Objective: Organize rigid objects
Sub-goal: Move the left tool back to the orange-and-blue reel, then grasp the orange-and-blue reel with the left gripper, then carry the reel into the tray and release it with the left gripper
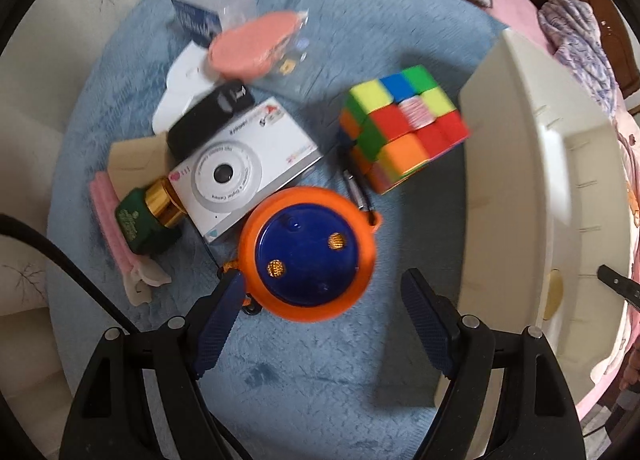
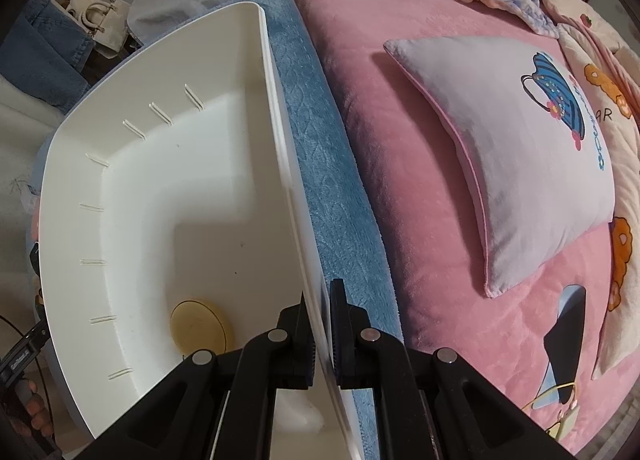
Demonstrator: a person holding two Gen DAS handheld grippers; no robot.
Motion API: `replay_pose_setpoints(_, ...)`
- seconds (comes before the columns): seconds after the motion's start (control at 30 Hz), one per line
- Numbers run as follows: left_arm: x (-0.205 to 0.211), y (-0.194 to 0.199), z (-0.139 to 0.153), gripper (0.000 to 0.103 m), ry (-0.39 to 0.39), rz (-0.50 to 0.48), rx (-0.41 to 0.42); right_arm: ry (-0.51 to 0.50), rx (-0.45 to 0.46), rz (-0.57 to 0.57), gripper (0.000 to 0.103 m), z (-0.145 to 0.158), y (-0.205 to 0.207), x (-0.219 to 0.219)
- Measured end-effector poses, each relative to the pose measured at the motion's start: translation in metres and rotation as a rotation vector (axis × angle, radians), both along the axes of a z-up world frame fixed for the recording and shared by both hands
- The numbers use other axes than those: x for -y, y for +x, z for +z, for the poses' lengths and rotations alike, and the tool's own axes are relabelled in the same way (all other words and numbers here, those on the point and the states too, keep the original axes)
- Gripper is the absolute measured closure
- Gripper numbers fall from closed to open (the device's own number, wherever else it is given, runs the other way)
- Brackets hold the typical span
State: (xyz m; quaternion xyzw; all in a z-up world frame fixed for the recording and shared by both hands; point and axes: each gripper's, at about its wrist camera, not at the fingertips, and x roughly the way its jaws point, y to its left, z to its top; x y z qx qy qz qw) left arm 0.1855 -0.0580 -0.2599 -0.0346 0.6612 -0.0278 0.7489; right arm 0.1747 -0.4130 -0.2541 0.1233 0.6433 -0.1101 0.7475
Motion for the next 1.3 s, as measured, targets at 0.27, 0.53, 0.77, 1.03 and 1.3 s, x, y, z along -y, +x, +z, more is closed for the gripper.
replay_pose_setpoints(0.27, -0.006, 0.002, -0.011, 0.021, 0.031, -0.007, -0.011, -0.015, -0.016, -0.008, 0.096, 0.000, 0.001, -0.003)
replay_pose_setpoints(0.53, -0.001, 0.004, -0.014, 0.020, 0.080, -0.053, -0.006, -0.020, -0.024, -0.020, 0.095, -0.001, 0.003, -0.003)
replay_pose_setpoints(0.77, 0.013, 0.010, -0.017, 0.020, 0.105, -0.068, 0.006, -0.019, -0.024, -0.021, 0.095, -0.001, 0.003, -0.002)
replay_pose_setpoints(1.03, 0.027, 0.002, -0.013, 0.021, 0.142, -0.111, 0.023, -0.015, -0.018, -0.017, 0.095, -0.001, 0.002, -0.003)
replay_pose_setpoints(1.3, 0.032, -0.009, -0.010, 0.021, 0.124, -0.085, 0.004, -0.003, -0.002, -0.005, 0.096, -0.001, -0.002, -0.001)
